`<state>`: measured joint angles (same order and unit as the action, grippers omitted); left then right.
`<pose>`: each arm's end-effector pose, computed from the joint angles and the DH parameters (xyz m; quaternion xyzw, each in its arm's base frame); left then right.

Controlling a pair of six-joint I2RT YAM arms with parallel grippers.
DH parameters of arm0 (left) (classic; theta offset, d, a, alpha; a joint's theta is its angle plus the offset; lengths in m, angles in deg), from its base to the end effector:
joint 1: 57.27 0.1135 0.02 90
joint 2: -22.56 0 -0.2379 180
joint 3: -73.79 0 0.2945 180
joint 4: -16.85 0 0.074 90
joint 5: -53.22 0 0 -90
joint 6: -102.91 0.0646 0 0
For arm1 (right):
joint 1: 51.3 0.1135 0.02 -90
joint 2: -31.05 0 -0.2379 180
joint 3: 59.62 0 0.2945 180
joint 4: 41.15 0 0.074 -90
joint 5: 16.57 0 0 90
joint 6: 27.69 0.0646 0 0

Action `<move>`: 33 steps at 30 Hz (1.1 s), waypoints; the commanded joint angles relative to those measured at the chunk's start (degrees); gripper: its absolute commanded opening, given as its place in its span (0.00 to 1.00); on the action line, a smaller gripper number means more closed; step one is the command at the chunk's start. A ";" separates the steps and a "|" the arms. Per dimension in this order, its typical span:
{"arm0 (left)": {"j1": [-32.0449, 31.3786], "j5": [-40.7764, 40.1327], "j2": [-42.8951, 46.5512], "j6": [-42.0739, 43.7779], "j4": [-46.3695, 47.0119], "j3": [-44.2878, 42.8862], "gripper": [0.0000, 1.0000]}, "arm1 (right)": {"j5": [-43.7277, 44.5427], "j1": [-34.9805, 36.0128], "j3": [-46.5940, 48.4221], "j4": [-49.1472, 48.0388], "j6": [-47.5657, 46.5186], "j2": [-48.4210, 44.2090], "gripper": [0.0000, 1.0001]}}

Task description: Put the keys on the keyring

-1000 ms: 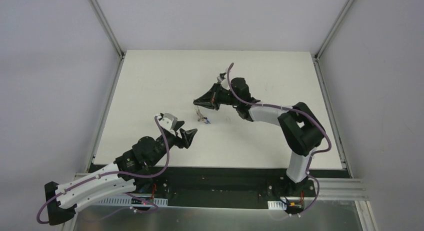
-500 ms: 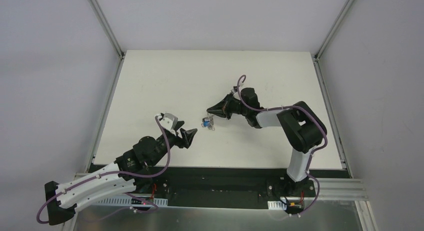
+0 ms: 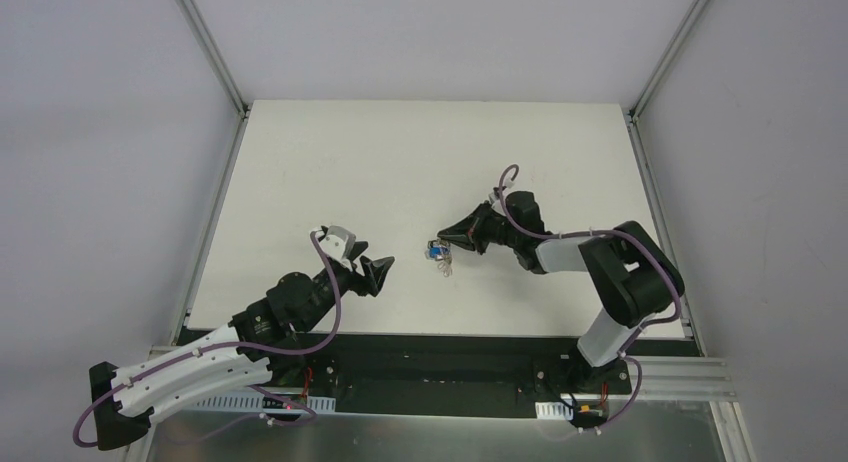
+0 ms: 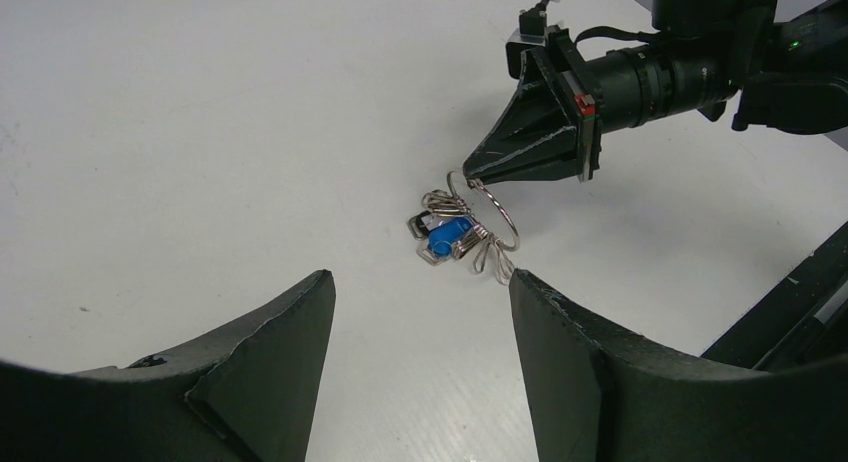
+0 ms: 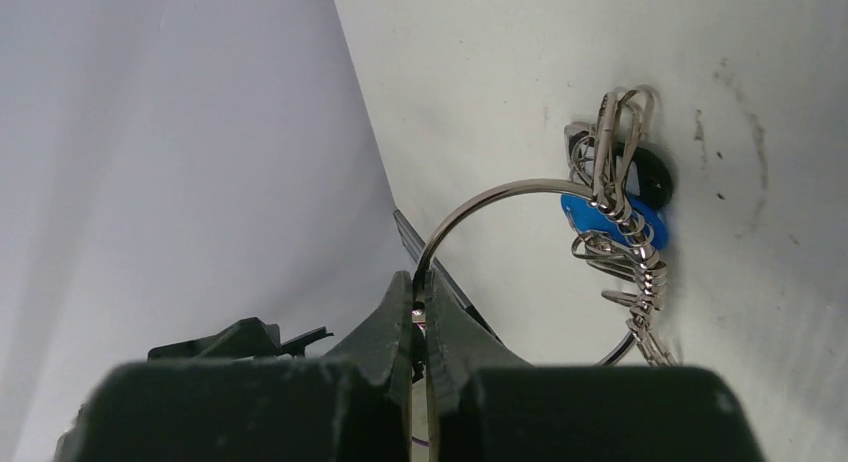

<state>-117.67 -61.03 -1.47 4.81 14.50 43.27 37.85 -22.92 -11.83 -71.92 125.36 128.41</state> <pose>0.1356 -0.1850 0.2533 0.1554 0.6655 -0.2846 0.6722 0.3000 0.2048 0.0845 0.0609 0.7920 0.5703 0.2092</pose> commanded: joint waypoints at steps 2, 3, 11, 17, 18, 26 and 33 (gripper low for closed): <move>-0.20 -0.55 0.38 -0.24 2.01 0.31 0.64 | 2.10 -1.27 -2.82 2.78 -4.79 -5.64 0.00; -0.22 -0.54 0.35 -0.25 1.99 0.31 0.64 | 2.74 -1.52 -3.19 4.30 -5.69 -6.75 0.00; -0.16 -0.45 0.37 -0.36 1.88 0.30 0.64 | 8.88 -4.31 -8.52 14.35 -10.55 -17.08 0.09; -0.17 -0.38 0.43 -0.34 1.87 0.31 0.64 | 11.20 -6.44 -10.88 19.74 -12.31 -23.27 0.23; -0.16 -0.36 0.38 -0.34 1.91 0.31 0.64 | 11.59 -6.52 -10.89 20.81 -12.79 -24.38 0.23; -0.21 -0.21 0.23 -0.43 1.88 0.35 0.64 | 14.36 -8.81 -9.40 30.87 -15.48 -36.96 0.35; -0.16 -0.05 -0.63 -0.44 2.05 0.31 0.64 | 19.32 -8.79 -3.60 43.03 -23.86 -44.83 0.40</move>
<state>-117.67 -61.05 -1.56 4.79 14.50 43.27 53.52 -31.53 -19.61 -35.92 107.53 87.32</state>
